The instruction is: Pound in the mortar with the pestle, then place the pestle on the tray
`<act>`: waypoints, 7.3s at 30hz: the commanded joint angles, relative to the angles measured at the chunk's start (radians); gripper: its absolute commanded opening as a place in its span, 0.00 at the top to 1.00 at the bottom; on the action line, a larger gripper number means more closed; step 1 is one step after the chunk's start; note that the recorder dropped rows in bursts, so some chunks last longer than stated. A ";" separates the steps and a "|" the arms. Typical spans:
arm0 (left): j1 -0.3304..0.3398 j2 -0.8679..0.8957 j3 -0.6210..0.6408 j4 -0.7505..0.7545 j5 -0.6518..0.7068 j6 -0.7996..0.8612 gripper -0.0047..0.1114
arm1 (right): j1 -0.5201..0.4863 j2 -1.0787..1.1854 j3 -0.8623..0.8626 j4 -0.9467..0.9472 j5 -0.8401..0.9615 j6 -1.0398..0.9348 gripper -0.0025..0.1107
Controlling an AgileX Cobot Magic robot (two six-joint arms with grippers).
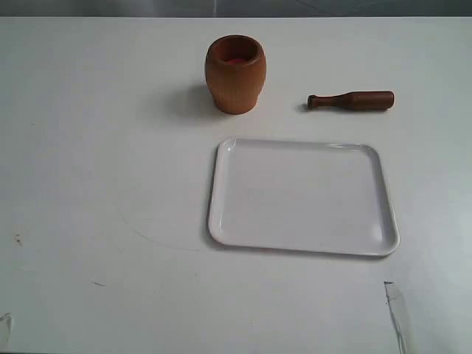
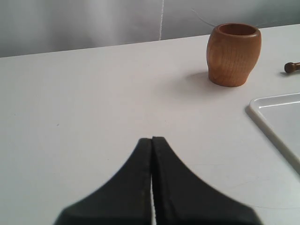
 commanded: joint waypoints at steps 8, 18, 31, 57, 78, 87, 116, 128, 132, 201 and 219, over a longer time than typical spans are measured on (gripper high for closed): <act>-0.008 -0.001 0.001 -0.007 -0.003 -0.008 0.96 | -0.004 -0.004 0.004 0.055 -0.109 -0.002 0.98; -0.008 -0.001 0.001 -0.007 -0.003 -0.008 0.96 | -0.004 -0.004 0.004 0.251 -0.132 -0.004 0.98; -0.008 -0.001 0.001 -0.007 -0.003 -0.008 0.96 | -0.004 -0.004 0.004 0.265 -0.132 0.001 0.98; -0.008 -0.001 0.001 -0.007 -0.003 -0.008 0.96 | -0.004 0.281 -0.540 0.213 -0.049 -0.182 0.98; -0.008 -0.001 0.001 -0.007 -0.003 -0.008 0.96 | 0.029 1.330 -1.288 0.211 0.537 -0.686 0.98; -0.008 -0.001 0.001 -0.007 -0.003 -0.008 0.96 | 0.029 1.609 -1.442 0.256 0.762 -0.977 0.98; -0.008 -0.001 0.001 -0.007 -0.003 -0.008 0.96 | 0.029 2.168 -1.731 0.351 0.862 -1.198 0.96; -0.008 -0.001 0.001 -0.007 -0.003 -0.008 0.96 | 0.052 2.223 -1.731 0.372 0.860 -1.229 0.42; -0.008 -0.001 0.001 -0.007 -0.003 -0.008 0.96 | 0.096 2.258 -1.731 0.334 0.828 -1.282 0.44; -0.008 -0.001 0.001 -0.007 -0.003 -0.008 0.96 | 0.187 1.996 -1.540 1.823 0.642 -2.158 0.98; -0.008 -0.001 0.001 -0.007 -0.003 -0.008 0.96 | 0.251 1.936 -1.557 1.768 -0.267 -2.155 0.98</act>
